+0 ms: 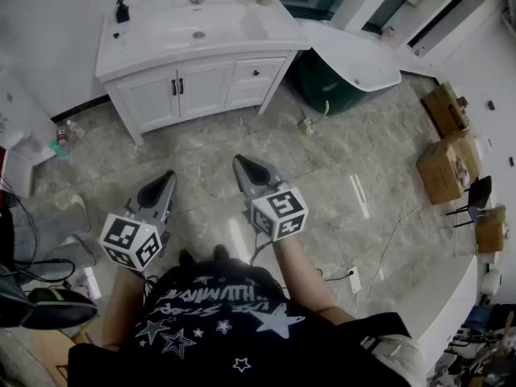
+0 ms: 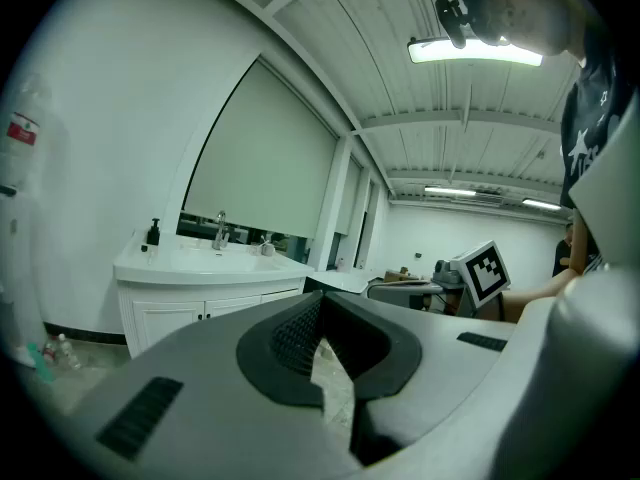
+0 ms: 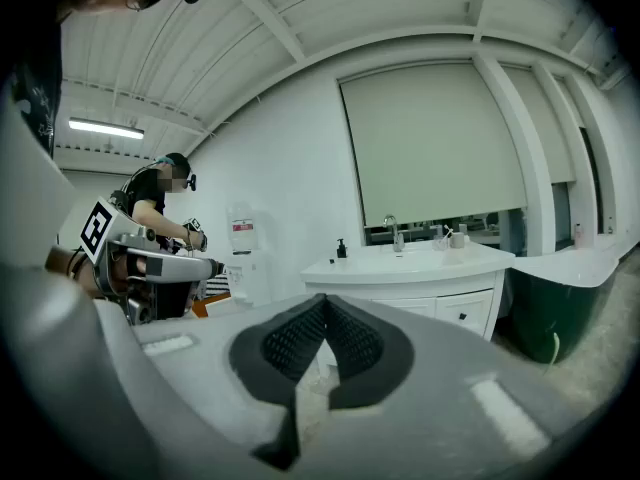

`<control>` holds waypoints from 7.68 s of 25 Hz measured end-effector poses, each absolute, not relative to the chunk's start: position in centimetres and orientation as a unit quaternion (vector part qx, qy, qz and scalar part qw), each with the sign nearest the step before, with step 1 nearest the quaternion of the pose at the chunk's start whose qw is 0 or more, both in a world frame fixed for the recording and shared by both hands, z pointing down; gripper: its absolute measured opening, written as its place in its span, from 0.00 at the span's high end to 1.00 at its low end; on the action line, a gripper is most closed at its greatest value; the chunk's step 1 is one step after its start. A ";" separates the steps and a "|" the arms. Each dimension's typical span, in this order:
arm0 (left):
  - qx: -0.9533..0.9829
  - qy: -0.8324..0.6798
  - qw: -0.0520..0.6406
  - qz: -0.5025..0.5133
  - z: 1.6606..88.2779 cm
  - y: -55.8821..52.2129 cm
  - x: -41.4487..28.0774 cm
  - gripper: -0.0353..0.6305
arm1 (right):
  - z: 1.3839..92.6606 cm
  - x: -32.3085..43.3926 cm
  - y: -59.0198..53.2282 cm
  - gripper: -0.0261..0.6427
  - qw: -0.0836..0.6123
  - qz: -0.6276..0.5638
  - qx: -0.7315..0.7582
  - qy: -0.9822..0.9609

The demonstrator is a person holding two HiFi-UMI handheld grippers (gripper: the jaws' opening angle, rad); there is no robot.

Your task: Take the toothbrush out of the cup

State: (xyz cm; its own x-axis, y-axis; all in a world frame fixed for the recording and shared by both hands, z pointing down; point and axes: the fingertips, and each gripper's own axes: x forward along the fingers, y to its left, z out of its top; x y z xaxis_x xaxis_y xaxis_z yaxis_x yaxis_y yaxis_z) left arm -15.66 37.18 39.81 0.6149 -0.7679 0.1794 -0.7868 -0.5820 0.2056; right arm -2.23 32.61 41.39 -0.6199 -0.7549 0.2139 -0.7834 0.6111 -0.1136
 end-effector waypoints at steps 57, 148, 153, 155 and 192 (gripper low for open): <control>0.902 -0.395 0.165 0.046 43.2 10.1 -7.7 0.93 | 45.3 8.6 8.9 0.96 0.071 0.128 0.498 -0.855; 0.851 -0.500 0.157 0.043 43.1 -57.8 -4.9 0.93 | 50.3 12.3 -68.8 0.83 0.057 0.213 0.498 -0.839; 0.844 -0.508 0.167 0.030 43.2 -58.6 -5.5 0.93 | 51.2 11.7 -70.8 0.83 0.056 0.219 0.498 -0.837; 0.843 -0.510 0.168 0.034 43.4 -58.9 -5.8 0.93 | 51.5 11.5 -71.6 0.83 0.050 0.221 0.497 -0.837; 0.831 -0.521 0.191 0.036 44.7 -52.9 -8.6 0.93 | 45.9 12.3 -70.6 0.93 0.003 0.151 0.546 -0.824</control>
